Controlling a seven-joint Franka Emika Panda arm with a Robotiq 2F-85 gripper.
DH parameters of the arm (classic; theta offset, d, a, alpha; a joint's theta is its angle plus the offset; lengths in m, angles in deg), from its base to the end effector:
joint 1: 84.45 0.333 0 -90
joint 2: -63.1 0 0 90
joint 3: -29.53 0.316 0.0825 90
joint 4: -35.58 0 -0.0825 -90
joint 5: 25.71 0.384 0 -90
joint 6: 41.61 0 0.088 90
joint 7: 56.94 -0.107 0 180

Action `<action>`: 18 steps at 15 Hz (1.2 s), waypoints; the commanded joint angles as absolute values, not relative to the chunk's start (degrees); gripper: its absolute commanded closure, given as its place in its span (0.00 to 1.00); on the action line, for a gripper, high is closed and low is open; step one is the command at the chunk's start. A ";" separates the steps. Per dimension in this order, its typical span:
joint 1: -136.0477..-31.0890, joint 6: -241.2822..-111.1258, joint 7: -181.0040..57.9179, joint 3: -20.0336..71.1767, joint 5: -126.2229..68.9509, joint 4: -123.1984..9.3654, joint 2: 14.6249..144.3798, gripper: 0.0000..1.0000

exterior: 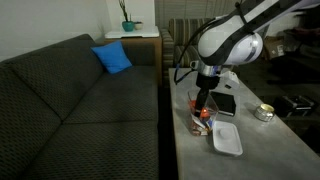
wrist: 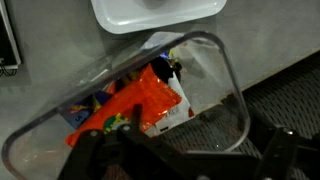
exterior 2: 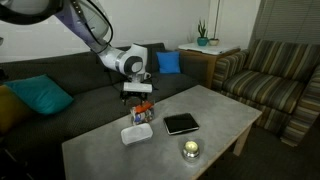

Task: Remove the orange object from the storage container and put it on the table

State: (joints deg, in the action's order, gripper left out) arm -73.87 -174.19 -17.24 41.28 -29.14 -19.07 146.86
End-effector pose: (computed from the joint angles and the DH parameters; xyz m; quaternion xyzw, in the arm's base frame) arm 0.6858 0.2245 -0.0529 -0.8847 -0.4566 0.0265 0.0897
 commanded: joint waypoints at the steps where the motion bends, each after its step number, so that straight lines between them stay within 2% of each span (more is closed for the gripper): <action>1: -75.08 -172.92 -16.24 42.79 -28.06 -18.25 147.12 0.00; 8: -76.84 -172.56 -13.17 45.90 -28.22 -17.40 146.31 0.00; 18: -77.00 -171.00 -11.71 44.47 -27.95 -15.91 146.98 0.00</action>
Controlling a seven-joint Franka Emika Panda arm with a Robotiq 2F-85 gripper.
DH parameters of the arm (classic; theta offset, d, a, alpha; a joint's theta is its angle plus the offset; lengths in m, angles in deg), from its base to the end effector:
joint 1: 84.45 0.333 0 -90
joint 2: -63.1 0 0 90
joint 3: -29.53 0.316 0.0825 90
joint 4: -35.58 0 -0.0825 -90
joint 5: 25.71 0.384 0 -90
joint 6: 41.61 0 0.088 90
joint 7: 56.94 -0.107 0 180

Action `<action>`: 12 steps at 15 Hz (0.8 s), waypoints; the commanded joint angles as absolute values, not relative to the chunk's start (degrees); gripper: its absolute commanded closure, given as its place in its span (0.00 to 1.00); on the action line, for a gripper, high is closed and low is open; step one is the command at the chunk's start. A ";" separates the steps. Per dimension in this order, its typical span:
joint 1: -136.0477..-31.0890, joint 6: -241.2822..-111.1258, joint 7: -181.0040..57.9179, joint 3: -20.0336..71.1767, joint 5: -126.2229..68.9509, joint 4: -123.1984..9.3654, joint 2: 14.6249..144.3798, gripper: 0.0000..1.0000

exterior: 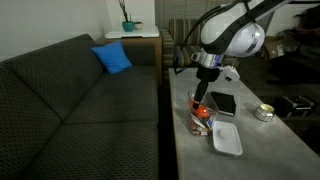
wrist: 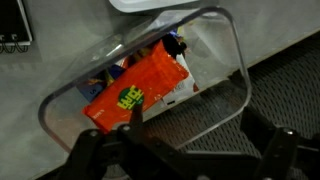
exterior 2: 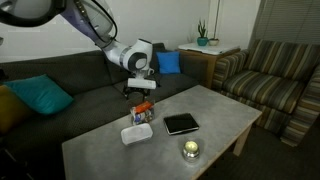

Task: Remove the orange object from the storage container and put it on the table

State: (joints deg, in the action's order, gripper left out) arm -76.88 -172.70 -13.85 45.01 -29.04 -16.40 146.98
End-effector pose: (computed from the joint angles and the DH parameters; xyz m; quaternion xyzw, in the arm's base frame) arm 0.7045 0.2151 -0.0313 -0.8798 -0.4604 0.0022 0.1186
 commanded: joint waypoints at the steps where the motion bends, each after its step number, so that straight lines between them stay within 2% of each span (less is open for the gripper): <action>1: -76.89 -170.93 -11.68 44.16 -28.10 -15.98 146.98 0.00; 12: -75.63 -172.84 -17.03 39.83 -28.89 -16.73 147.46 0.00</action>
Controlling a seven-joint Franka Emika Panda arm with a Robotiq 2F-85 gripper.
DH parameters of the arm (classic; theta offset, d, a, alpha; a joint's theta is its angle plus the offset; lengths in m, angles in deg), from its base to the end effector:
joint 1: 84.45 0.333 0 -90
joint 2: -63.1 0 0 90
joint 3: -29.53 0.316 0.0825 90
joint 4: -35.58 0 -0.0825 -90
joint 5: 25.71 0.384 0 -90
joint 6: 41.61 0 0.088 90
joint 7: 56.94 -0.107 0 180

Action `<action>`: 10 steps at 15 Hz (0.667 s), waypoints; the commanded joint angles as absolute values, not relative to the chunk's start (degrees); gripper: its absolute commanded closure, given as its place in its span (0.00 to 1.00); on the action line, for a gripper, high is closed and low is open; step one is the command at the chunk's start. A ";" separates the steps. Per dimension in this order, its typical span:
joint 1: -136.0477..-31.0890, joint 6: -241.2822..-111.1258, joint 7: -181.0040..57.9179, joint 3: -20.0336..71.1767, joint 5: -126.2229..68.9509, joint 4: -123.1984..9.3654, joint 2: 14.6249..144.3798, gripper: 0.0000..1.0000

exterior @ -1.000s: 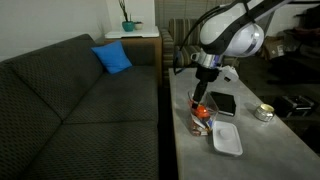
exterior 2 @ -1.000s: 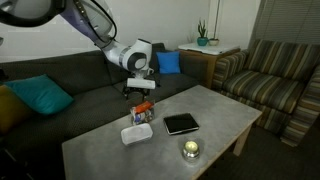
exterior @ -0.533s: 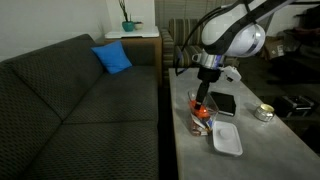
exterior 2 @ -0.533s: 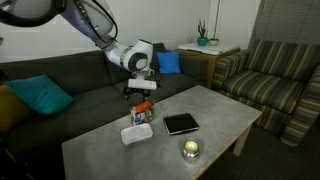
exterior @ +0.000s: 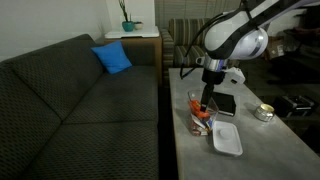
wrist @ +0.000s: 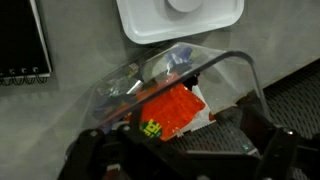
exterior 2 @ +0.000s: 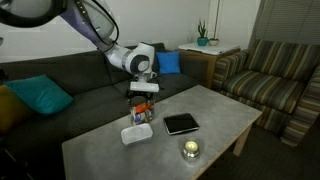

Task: Remove the orange object from the storage container and put it on the table

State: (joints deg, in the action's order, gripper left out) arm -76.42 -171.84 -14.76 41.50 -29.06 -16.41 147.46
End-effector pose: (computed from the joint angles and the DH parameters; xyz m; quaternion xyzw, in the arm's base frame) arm 0.7024 0.1934 -0.0451 -0.8856 -0.4544 0.0245 0.0932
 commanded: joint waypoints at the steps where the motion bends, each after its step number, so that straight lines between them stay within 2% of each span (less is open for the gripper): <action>1: -75.64 -173.05 -17.98 39.81 -28.68 -16.90 147.46 0.00; 10: -72.51 -172.02 -30.92 37.23 -30.47 -16.81 147.56 0.00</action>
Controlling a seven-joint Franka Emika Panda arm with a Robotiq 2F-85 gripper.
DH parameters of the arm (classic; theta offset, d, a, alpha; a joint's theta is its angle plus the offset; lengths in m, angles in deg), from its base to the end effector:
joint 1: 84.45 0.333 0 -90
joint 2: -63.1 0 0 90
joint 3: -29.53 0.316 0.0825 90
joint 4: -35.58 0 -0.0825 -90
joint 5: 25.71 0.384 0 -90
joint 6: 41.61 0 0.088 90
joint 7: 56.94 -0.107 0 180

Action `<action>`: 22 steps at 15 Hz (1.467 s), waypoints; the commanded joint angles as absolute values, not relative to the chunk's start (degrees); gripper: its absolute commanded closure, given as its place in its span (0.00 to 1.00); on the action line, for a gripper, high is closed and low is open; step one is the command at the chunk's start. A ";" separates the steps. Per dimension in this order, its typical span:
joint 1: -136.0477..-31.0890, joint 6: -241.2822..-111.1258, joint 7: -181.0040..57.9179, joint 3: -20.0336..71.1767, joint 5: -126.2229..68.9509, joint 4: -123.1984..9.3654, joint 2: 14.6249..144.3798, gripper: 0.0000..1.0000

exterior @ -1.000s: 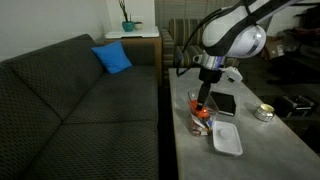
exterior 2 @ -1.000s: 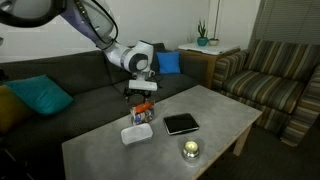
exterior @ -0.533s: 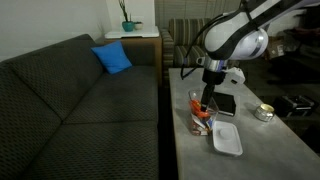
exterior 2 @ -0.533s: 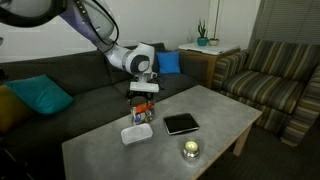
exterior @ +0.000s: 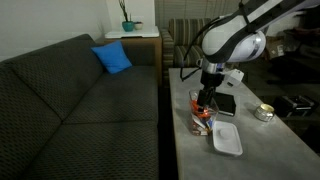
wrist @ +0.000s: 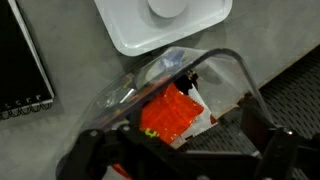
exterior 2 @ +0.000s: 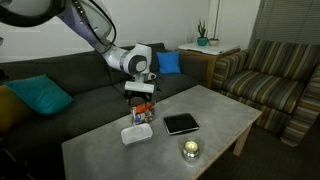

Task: Remove the orange object from the storage container and put it on the table

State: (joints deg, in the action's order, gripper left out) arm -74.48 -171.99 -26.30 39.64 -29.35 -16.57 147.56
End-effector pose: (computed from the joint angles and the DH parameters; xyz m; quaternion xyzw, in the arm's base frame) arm 0.6969 0.2025 -0.0501 -0.9219 -0.3785 0.0396 0.0724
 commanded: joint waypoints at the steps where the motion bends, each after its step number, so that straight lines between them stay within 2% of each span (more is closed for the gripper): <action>1: -72.00 -171.75 -32.14 36.68 -30.89 -16.83 147.56 0.00; 8: -72.08 -171.50 -32.29 37.51 -30.84 -16.32 147.57 0.00; 15: -68.76 -186.78 -35.21 33.70 -36.48 -18.21 147.45 0.00; 22: -70.22 -189.21 -37.05 34.54 -35.78 -20.55 147.70 0.00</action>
